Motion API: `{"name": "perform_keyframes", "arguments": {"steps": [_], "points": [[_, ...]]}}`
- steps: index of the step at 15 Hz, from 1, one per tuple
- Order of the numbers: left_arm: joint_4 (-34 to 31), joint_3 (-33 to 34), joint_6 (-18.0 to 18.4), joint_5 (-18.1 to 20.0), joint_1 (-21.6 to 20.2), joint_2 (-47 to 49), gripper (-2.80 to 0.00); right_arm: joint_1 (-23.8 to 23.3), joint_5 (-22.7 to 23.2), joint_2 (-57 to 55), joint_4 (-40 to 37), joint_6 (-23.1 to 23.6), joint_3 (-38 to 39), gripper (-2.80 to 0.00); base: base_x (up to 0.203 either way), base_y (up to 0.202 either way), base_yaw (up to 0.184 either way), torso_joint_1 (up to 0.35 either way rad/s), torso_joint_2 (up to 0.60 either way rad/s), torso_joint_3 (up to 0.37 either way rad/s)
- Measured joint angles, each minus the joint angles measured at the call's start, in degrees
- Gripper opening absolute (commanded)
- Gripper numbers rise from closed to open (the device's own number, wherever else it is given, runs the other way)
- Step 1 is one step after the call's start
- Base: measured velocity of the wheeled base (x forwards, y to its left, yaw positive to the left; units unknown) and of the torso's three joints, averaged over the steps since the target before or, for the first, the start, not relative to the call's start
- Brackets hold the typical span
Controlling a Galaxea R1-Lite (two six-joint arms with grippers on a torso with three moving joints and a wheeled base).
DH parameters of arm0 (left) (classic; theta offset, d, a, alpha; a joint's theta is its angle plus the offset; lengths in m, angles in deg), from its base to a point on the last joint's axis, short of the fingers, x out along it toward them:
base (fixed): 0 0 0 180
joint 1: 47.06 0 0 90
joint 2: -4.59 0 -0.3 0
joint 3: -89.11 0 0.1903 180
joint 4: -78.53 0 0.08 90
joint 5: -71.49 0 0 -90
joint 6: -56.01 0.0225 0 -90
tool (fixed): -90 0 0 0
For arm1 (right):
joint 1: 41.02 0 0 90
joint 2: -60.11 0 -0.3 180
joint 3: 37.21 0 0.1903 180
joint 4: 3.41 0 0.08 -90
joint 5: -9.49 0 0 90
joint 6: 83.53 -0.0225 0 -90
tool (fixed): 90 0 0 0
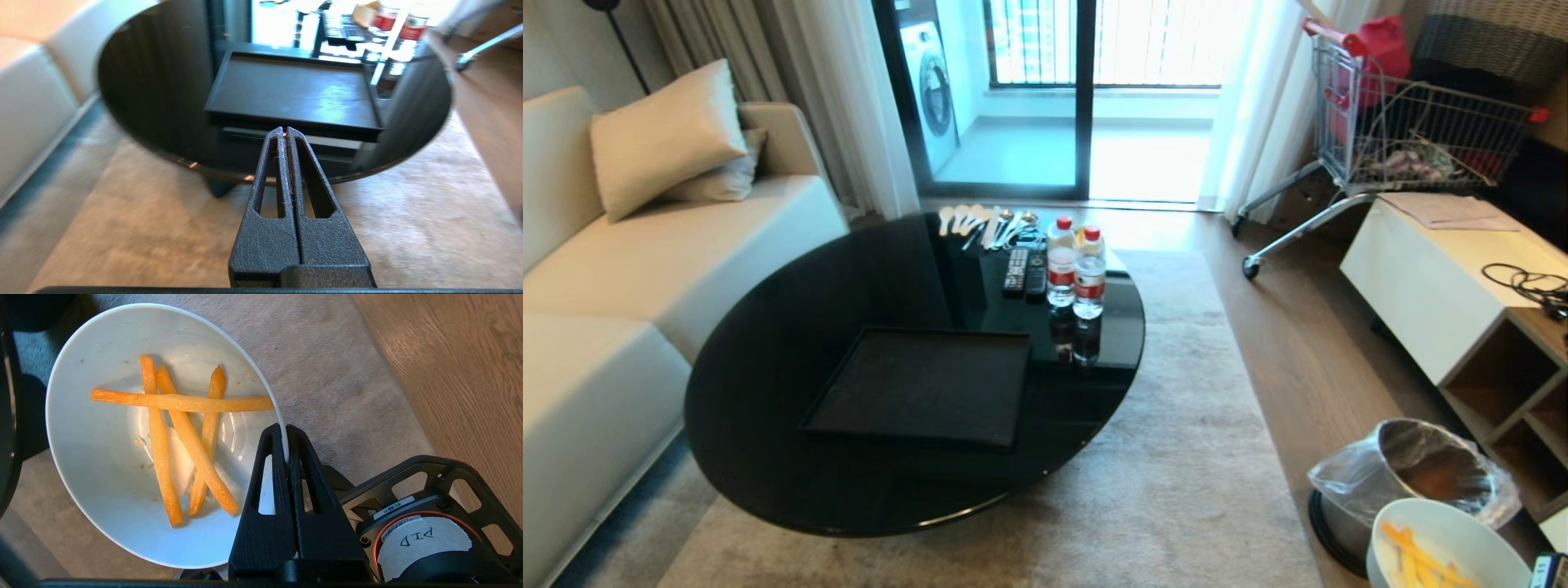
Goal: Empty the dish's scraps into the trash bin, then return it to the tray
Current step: Move the bowl over the trash can
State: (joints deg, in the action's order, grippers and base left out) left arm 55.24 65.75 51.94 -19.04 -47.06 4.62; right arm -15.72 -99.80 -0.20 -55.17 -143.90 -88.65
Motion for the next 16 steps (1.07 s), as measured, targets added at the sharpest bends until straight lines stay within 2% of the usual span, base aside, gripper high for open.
{"name": "perform_keyframes", "arguments": {"steps": [16], "points": [[-0.02, 0.0, -0.01, 0.0, 0.0, 0.0, -2.8, -0.11, -0.05, 0.0, -0.22, -0.05, 0.44, -2.8, -0.001, 0.009, -0.166, 0.002, 0.0, 0.002]]}}
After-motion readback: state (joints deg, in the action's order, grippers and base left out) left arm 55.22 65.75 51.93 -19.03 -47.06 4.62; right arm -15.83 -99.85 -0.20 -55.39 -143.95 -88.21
